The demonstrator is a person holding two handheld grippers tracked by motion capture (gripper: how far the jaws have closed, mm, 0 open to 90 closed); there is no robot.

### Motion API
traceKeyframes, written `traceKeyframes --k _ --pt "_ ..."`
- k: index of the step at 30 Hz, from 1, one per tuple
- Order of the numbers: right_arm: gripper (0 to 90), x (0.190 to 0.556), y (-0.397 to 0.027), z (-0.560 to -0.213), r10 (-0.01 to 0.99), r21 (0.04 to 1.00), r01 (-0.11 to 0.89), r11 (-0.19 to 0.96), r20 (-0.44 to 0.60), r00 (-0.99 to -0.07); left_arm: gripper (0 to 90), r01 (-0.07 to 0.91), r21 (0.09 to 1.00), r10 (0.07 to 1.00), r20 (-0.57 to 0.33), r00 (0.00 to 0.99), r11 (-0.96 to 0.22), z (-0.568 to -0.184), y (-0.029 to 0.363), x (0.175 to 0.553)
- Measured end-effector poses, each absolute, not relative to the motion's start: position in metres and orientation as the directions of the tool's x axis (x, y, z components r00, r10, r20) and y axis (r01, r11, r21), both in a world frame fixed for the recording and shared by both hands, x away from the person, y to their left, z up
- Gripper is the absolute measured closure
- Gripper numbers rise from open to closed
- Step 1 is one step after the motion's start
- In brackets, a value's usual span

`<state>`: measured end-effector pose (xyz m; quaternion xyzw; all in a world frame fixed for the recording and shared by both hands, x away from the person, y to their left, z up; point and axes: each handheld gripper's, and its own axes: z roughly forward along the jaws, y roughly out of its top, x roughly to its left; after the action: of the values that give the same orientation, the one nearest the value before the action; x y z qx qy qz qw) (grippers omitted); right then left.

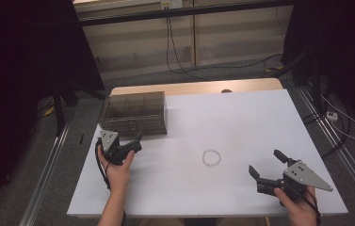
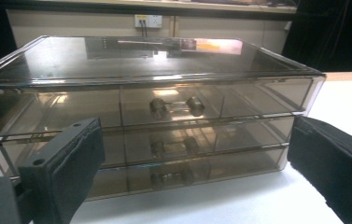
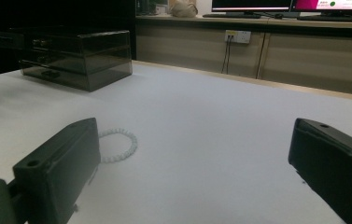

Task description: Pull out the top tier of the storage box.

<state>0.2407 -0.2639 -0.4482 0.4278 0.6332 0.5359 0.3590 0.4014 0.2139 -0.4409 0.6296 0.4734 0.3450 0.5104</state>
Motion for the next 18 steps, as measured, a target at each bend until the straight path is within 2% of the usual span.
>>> traceKeyframes --k 8,18 --pt "1.8 0.2408 -0.2634 -0.4479 0.926 0.986 0.153 0.061 0.001 -0.378 5.7 0.236 0.971 0.952 -0.031 0.304 -0.044 -0.4426 0.2133 0.4067" --pt "1.8 0.2405 -0.2642 -0.4476 0.926 0.986 0.153 0.059 0.003 -0.377 7.2 0.211 0.968 0.952 0.069 0.298 -0.136 -0.4441 0.2105 0.4115"
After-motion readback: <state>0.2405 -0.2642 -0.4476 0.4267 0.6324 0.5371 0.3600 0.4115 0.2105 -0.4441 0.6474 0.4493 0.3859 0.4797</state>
